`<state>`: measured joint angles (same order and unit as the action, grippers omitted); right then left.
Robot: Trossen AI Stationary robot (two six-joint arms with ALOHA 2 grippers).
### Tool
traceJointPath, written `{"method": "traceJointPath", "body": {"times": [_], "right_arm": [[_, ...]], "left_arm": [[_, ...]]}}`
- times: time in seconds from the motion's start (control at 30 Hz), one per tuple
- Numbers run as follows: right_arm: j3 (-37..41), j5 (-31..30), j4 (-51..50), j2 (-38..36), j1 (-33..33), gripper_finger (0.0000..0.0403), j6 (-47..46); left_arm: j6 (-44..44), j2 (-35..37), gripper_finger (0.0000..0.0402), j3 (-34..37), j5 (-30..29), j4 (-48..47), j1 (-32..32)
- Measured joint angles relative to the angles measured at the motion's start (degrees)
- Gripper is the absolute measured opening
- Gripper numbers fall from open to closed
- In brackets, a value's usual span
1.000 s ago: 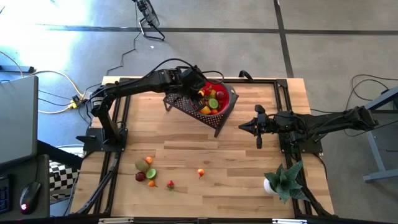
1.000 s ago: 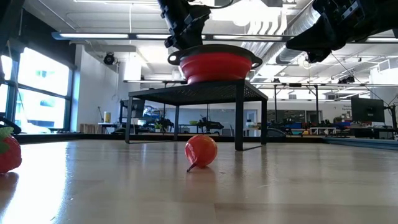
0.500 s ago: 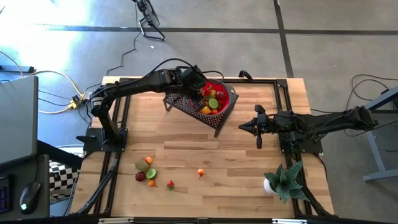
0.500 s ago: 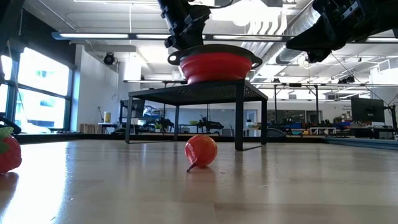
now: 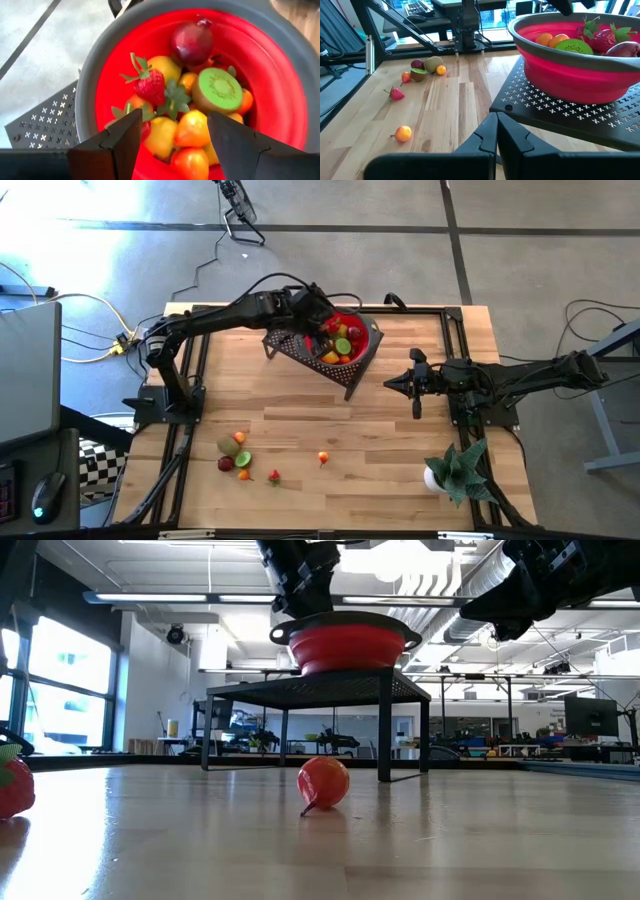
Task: Pick & Place Fruit
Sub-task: Put the pear into the strainer bowl on the shelf
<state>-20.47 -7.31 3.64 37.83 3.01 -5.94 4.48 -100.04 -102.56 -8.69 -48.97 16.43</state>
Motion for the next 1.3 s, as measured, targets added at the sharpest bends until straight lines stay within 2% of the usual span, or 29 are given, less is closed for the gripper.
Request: {"method": "traceJointPath", "body": {"times": [0.13, 0.33, 0.5, 0.67, 0.8, 1.07, 1.3], "right_arm": [[0.00, -0.01, -0.01, 0.01, 0.00, 0.0002, -0.03], [-0.02, -0.01, -0.22, 0.00, 0.00, 0.0002, -0.04], [-0.02, 0.00, -0.15, 0.01, 0.00, 0.0002, -0.04], [-0.02, -0.02, -0.06, 0.00, 0.00, 0.0002, -0.04], [-0.02, -0.01, 0.02, 0.00, -0.02, 0.0002, -0.06], [-0.02, 0.00, 0.02, 0.00, 0.00, 0.0002, -0.06], [-0.02, 0.00, 0.02, 0.01, 0.00, 0.0002, -0.06]], "left_arm": [[-0.20, 1.28, 0.0221, -0.26, -0.18, -1.57, -0.81], [-1.85, 6.14, 0.0221, -0.28, -5.01, -1.11, -3.12], [0.10, 9.70, 0.0221, -0.39, -5.02, -3.64, -4.84], [0.31, 10.00, 0.0221, -0.38, -4.94, -8.00, -8.69], [0.29, 10.00, 0.0221, -0.37, -5.12, -7.27, -13.03], [2.30, 9.99, 0.0221, -0.37, -9.92, -6.95, -21.34], [9.39, 9.01, 0.0221, 5.48, -10.44, -2.72, -24.88]]}}
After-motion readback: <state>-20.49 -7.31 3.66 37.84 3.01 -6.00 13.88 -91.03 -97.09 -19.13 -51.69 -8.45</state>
